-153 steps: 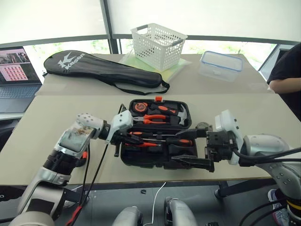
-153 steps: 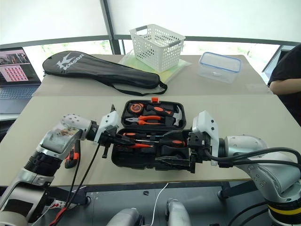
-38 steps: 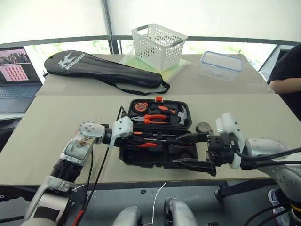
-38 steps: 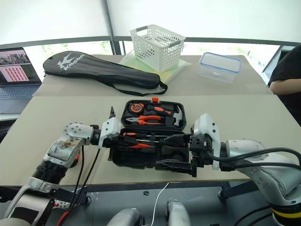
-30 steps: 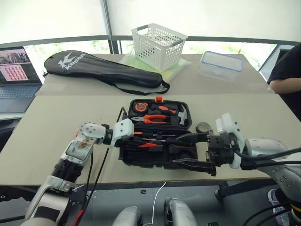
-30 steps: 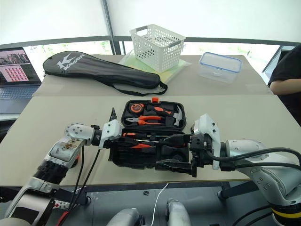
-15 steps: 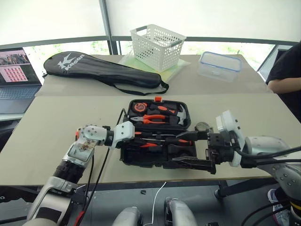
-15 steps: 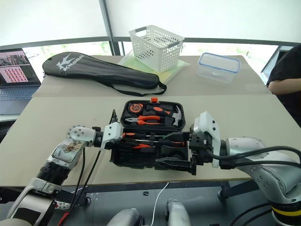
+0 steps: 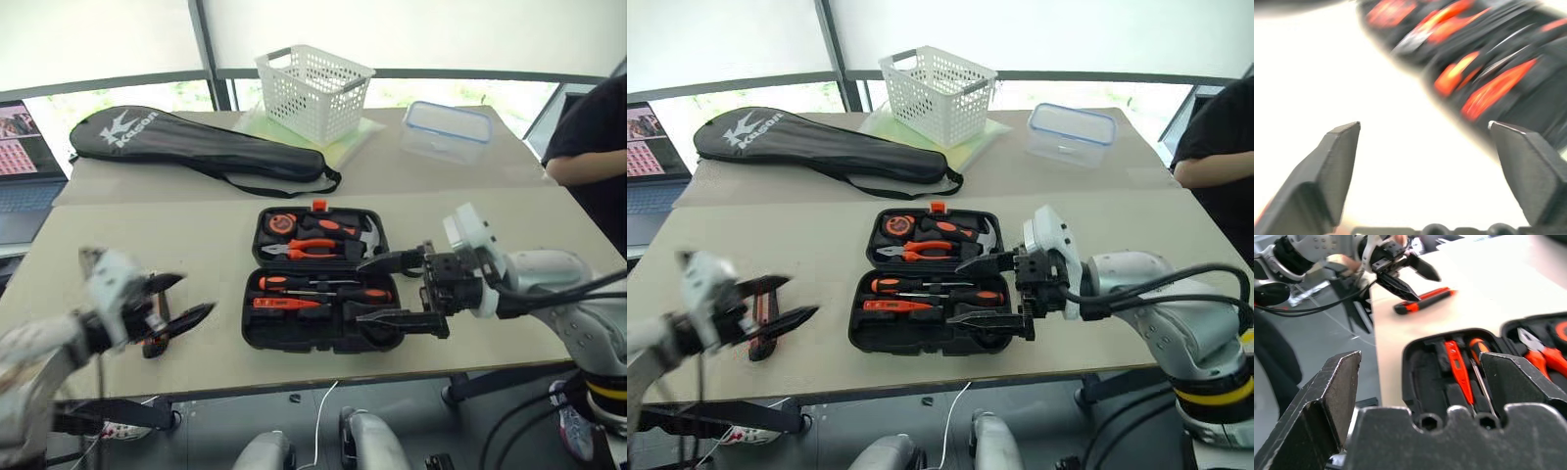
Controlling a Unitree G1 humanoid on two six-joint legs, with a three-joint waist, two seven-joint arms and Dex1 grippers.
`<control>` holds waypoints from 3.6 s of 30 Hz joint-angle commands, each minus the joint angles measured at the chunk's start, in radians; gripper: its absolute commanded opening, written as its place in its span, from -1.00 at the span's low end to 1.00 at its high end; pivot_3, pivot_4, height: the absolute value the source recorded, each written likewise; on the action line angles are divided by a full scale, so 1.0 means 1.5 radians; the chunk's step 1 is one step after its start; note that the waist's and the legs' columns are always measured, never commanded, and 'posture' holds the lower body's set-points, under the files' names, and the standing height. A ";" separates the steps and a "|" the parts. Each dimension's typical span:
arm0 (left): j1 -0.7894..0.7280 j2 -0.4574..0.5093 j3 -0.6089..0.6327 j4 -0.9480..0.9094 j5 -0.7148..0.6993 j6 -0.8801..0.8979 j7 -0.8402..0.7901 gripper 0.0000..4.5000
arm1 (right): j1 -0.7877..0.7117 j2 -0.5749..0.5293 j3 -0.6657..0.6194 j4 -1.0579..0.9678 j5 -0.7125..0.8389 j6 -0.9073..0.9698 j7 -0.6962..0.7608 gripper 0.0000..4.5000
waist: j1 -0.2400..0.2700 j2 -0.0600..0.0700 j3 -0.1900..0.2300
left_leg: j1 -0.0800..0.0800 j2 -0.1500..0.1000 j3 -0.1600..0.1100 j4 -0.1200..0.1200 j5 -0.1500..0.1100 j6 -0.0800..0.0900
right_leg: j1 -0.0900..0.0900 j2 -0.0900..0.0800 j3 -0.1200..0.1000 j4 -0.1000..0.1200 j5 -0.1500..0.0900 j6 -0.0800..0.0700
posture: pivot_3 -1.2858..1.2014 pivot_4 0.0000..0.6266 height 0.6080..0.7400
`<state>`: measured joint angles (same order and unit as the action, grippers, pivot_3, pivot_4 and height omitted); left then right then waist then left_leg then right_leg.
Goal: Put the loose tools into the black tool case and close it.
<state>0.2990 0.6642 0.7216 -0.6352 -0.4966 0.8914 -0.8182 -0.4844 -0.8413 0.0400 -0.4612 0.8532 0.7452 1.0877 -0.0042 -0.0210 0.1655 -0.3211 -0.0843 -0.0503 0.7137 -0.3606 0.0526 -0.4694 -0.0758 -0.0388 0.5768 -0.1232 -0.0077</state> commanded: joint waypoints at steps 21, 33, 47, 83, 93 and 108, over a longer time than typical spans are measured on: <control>-0.381 -0.109 -0.134 0.161 0.034 0.482 0.421 0.96 | -0.002 0.080 0.038 -0.029 -0.069 -0.047 0.006 1.00 | 0.010 0.001 -0.001 | 0.008 -0.003 -0.002 -0.001 -0.001 -0.009 | 0.006 0.000 0.000 0.006 -0.001 -0.002 | 0.03 -0.52 1.00; -0.388 -0.061 -0.117 0.192 0.019 0.421 0.372 -0.29 | 0.028 0.061 0.017 -0.051 -0.059 -0.033 -0.021 1.00 | 0.010 0.002 -0.002 | 0.011 -0.003 -0.002 -0.002 0.000 -0.010 | 0.007 -0.001 0.002 0.008 -0.002 -0.001 | 0.03 -0.52 1.00; -0.627 0.190 -0.590 0.256 0.037 -0.170 -0.356 -0.29 | 0.138 -0.065 -0.077 -0.092 -0.029 -0.002 0.001 1.00 | 0.006 0.001 0.000 | 0.002 -0.003 -0.002 -0.001 0.000 -0.010 | 0.003 -0.005 -0.001 0.002 -0.002 -0.001 | 0.03 -0.52 1.00; -0.761 0.053 -0.734 0.381 0.191 -0.172 -0.455 0.96 | 0.233 -0.049 -0.125 -0.157 -0.014 -0.012 -0.108 1.00 | 0.010 0.000 0.000 | 0.000 0.000 -0.002 0.005 0.000 0.001 | 0.004 0.000 0.000 0.001 0.000 -0.001 | 0.03 -0.52 1.00; -0.670 0.068 -0.717 0.405 0.209 -0.365 -0.466 -0.11 | 0.222 -0.047 -0.110 -0.151 -0.018 -0.014 -0.100 1.00 | 0.012 0.000 0.000 | 0.000 0.000 -0.002 0.005 0.001 0.000 | 0.003 -0.001 0.001 0.001 0.000 -0.001 | 0.03 -0.52 1.00; -0.631 0.053 -0.765 0.432 0.305 -0.447 -0.419 -0.99 | 0.224 -0.050 -0.117 -0.155 -0.008 -0.007 -0.103 1.00 | 0.013 0.001 0.000 | 0.001 0.000 -0.002 0.005 0.001 0.001 | 0.005 -0.001 0.001 0.001 0.000 -0.001 | 0.03 -0.52 1.00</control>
<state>-0.6680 0.7522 -0.3966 0.0083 -0.0883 0.2339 -1.4837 -0.1419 -0.9149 -0.1108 -0.6773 0.8276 0.7469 0.9342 0.0154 -0.0202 0.1657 -0.3190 -0.0845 -0.0534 0.7212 -0.3599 0.0537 -0.4611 -0.0775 -0.0378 0.5783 -0.1230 -0.0092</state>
